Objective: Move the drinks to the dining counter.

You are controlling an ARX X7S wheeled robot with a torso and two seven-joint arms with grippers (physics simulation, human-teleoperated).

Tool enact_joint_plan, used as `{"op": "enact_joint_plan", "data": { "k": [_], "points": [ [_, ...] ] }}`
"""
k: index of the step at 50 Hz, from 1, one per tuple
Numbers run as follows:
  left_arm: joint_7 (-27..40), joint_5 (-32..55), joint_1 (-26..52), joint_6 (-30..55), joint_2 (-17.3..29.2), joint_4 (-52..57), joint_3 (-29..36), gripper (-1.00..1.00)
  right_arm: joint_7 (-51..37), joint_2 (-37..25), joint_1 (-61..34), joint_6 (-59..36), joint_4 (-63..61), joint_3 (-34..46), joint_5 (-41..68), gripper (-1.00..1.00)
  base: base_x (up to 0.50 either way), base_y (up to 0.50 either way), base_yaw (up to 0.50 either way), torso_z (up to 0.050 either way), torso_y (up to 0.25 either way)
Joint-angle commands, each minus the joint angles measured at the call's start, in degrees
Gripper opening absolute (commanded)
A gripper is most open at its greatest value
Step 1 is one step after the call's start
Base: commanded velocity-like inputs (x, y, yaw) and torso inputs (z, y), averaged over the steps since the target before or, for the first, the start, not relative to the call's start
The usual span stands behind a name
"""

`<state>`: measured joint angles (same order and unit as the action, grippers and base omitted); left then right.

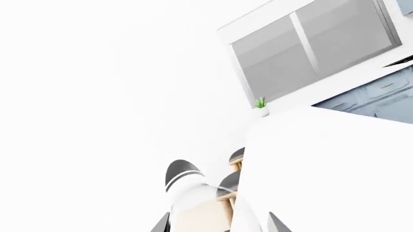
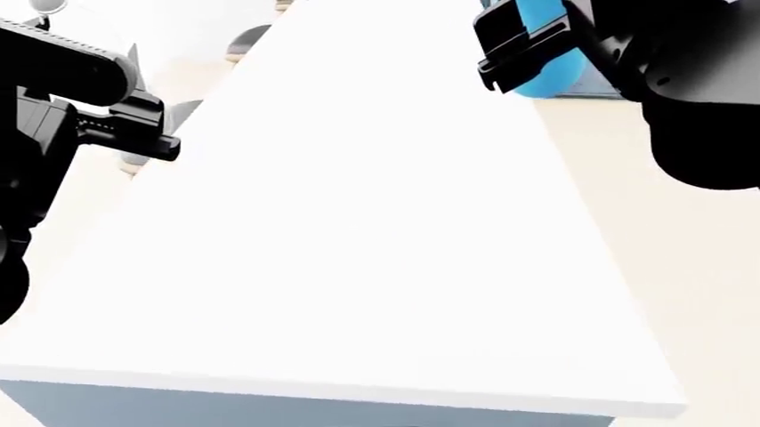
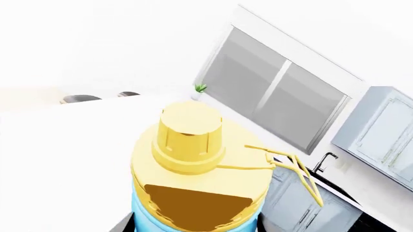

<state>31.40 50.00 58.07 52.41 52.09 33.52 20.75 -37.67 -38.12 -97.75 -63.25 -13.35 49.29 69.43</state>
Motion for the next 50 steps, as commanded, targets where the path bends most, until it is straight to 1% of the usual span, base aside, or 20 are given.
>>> {"op": "enact_joint_plan", "data": {
  "k": [1, 3, 6, 7, 11, 14, 15, 16, 33, 35, 36, 37, 40, 50],
  "points": [
    [0.64, -0.76, -0.32, -0.73, 0.27, 0.04, -0.67, -1.0, 0.52, 0.15, -0.49, -0.27, 0.19, -0.28, -2.02, -1.0, 0.0, 0.0, -0.5, 0.0, 0.0],
    [0.59, -0.83, -0.29, -0.69, 0.34, 0.07, -0.58, -1.0, 0.46, 0.16, -0.51, -0.27, 0.14, -0.21, -2.13, -1.0, 0.0, 0.0, -0.5, 0.0, 0.0],
    [0.52, -0.8, -0.3, -0.67, 0.47, 0.26, -0.55, -1.0, 0.86, -0.04, -0.7, -0.06, -0.37, -0.05, -2.46, -1.0, 0.26, 0.01, 0.0, 0.0, 0.0],
    [0.56, -0.65, -0.25, -0.66, 0.48, 0.2, -0.71, -1.0, 0.57, -0.03, -0.12, 1.39, -0.12, -1.81, -1.27, -1.0, 0.0, 0.0, 0.0, 0.0, 0.0],
    [0.49, -0.69, -0.02, -0.61, 0.37, 0.17, -0.59, -1.0, 0.14, 0.18, -0.36, 1.25, 0.48, -2.79, 0.08, -1.0, 0.0, 0.0, 0.0, 0.003, 0.003],
    [0.42, -0.89, -0.08, -0.78, 0.25, 0.03, -0.42, -1.0, 0.21, 0.12, -0.56, 0.82, 0.55, -2.41, -0.1, -1.0, 0.0, 0.0, 0.0, 0.0, 0.0],
    [0.37, -0.82, -0.06, -0.79, 0.21, -0.03, -0.45, -1.0, -0.19, 0.25, -1.43, -1.02, 0.51, -0.83, -1.05, -1.0, 0.0, 0.0, 0.0, 0.0, 0.0],
    [0.36, -0.81, 0.05, -0.79, 0.15, -0.11, -0.46, -1.0, -0.18, 0.22, -1.24, -0.74, 0.2, -0.38, -1.82, -1.0, 0.0, 0.0, 0.0, 0.0, 0.0],
    [0.05, -1.32, -0.54, -1.49, 0.04, -0.63, -0.08, -1.0, 0.09, 0.14, -0.8, 0.06, 0.3, -0.5, -1.89, -1.0, -0.5, -0.02, 0.0, 0.0, 0.001],
    [-0.03, -1.64, -0.7, -1.68, 0.06, -0.71, 0.11, -1.0, 0.7, -0.01, -0.7, 0.69, -0.15, -0.47, -2.2, -1.0, 0.0, 0.0, 0.0, 0.0, 0.0],
    [-0.09, -1.84, -0.75, -1.74, 0.08, -0.72, 0.27, -1.0, 2.33, -0.32, -0.66, 1.27, -0.97, 0.03, -2.64, -1.0, 0.0, 0.0, 0.0, 0.01, 0.0],
    [-0.08, -1.67, -0.72, -1.67, 0.12, -0.65, 0.17, -1.0, 1.09, -0.2, -0.64, 0.34, -0.47, 0.12, -2.4, -1.0, 0.0, 0.0, 0.0, 0.0, 0.0],
    [-0.04, -1.61, -0.68, -1.64, 0.22, -0.59, 0.09, -1.0, 1.72, -0.42, -0.97, 1.14, -0.79, 0.07, -3.16, -1.0, 0.06, 0.02, 0.0, 0.0, 0.003],
    [-0.12, -1.63, -1.12, -2.08, 0.3, -0.61, -0.01, -1.0, 1.61, -0.1, -0.93, 0.89, -0.24, 0.26, -3.03, -1.0, 0.49, 0.24, 0.0, 0.0, 0.001]
  ]
}}
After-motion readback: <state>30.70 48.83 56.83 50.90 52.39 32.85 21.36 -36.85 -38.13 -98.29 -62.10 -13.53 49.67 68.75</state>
